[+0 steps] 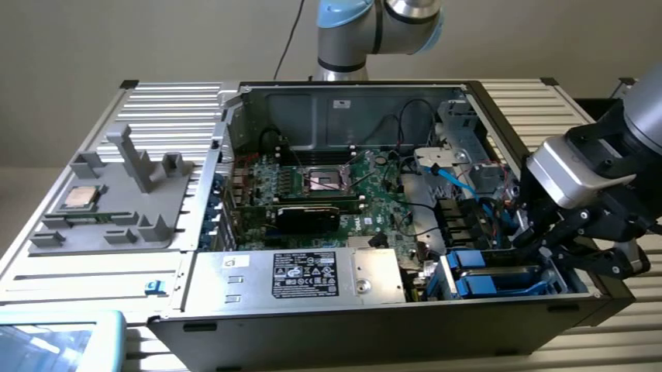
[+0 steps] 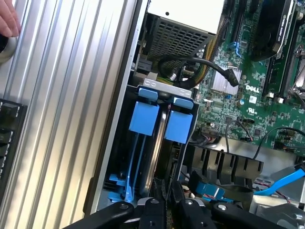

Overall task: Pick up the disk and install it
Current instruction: 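Insert the first disk wire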

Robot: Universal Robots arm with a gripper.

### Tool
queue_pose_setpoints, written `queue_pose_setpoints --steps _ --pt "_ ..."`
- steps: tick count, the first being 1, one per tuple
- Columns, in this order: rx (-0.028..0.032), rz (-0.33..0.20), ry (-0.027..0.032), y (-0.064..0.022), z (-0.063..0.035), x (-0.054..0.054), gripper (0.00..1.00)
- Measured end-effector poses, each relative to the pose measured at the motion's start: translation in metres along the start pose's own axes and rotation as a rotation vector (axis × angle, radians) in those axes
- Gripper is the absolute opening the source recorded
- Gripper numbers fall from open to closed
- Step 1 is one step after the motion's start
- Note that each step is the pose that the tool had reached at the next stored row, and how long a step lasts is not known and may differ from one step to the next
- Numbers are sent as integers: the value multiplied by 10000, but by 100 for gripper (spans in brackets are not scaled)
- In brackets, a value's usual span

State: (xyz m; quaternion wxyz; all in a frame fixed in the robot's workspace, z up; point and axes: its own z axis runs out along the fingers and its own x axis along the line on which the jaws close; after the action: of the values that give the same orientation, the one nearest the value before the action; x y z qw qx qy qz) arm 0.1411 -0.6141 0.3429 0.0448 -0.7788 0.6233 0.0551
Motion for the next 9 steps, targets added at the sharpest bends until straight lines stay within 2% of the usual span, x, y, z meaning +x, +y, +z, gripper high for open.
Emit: queue_pose_setpoints --steps 2,4,6,9 --pt "-3 -1 13 0 -52 -15 16" --pt "-18 2 83 2 -93 -44 16" --pt "-44 5 212 4 -111 -78 16" --pt "-83 11 492 5 -115 -128 16"
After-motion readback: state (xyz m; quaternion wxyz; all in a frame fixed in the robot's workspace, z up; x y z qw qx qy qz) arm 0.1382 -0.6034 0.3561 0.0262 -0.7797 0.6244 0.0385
